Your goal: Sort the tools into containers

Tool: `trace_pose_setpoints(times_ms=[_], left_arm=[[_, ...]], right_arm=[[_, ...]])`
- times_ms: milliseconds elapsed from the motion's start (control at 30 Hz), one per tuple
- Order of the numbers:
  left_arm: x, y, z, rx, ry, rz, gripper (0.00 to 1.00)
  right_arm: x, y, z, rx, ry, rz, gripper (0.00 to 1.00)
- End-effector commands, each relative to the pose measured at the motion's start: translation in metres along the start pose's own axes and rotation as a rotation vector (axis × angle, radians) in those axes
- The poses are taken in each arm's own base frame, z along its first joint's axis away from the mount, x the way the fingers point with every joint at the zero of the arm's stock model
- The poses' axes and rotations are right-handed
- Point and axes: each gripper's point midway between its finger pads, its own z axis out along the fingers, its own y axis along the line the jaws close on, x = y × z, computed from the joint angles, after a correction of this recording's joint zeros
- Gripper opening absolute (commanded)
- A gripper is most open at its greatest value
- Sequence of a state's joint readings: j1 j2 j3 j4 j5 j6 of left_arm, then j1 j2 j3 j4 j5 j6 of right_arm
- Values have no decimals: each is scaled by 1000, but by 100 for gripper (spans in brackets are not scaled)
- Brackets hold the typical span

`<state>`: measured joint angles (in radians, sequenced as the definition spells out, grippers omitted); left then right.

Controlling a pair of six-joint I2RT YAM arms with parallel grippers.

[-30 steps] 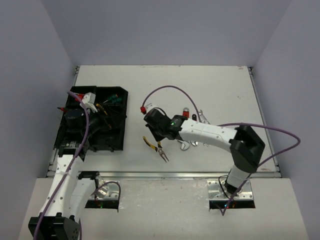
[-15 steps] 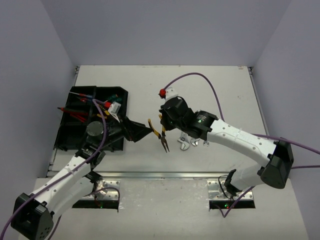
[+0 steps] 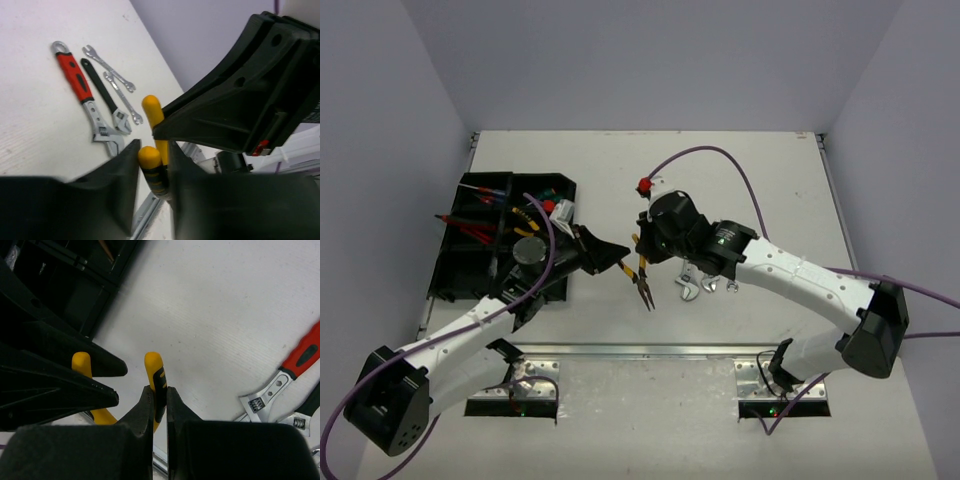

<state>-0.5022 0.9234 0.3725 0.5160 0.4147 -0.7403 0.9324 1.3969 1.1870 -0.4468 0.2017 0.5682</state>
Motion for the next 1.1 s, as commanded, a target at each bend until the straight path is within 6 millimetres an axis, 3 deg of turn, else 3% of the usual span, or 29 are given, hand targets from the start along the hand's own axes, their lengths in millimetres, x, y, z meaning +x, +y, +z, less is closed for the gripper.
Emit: trace_pose_setpoints(times_ms=[0, 67, 100, 200, 233, 333, 433, 567, 700, 833, 1067], left_arm=[[-25, -46, 2, 175, -63, 62, 0], [-28, -45, 4, 162, -67, 58, 0], [-29, -38, 7, 119, -67, 53, 0], [-39, -19, 13, -13, -74, 53, 0], [-42, -15, 15, -49, -71, 61, 0], [-71, -1, 16, -198, -143, 87, 0], [-92, 39, 2, -445, -194, 82, 0], [-153, 100, -47, -780, -351, 35, 0], [-192, 152, -91, -1045, -451, -25, 0], [-206, 194, -123, -1221, -505, -103, 0], [-229, 223, -165, -1487, -608, -118, 0]], right_arm=[[-35, 19, -15, -105, -121, 71, 0], [-37, 20, -16, -117, -126, 74, 0], [-37, 19, -17, -118, -129, 74, 10], [-37, 12, -22, -110, -143, 88, 85], [-38, 5, -25, -96, -153, 96, 98], [-40, -21, -32, -41, -171, 134, 99], [-40, -48, -49, 21, -213, 163, 99], [-33, -80, -72, 110, -267, 160, 99], [-26, -90, -84, 136, -284, 141, 99], [-14, -97, -81, 160, -257, 114, 99], [0, -104, -73, 176, -217, 82, 99]])
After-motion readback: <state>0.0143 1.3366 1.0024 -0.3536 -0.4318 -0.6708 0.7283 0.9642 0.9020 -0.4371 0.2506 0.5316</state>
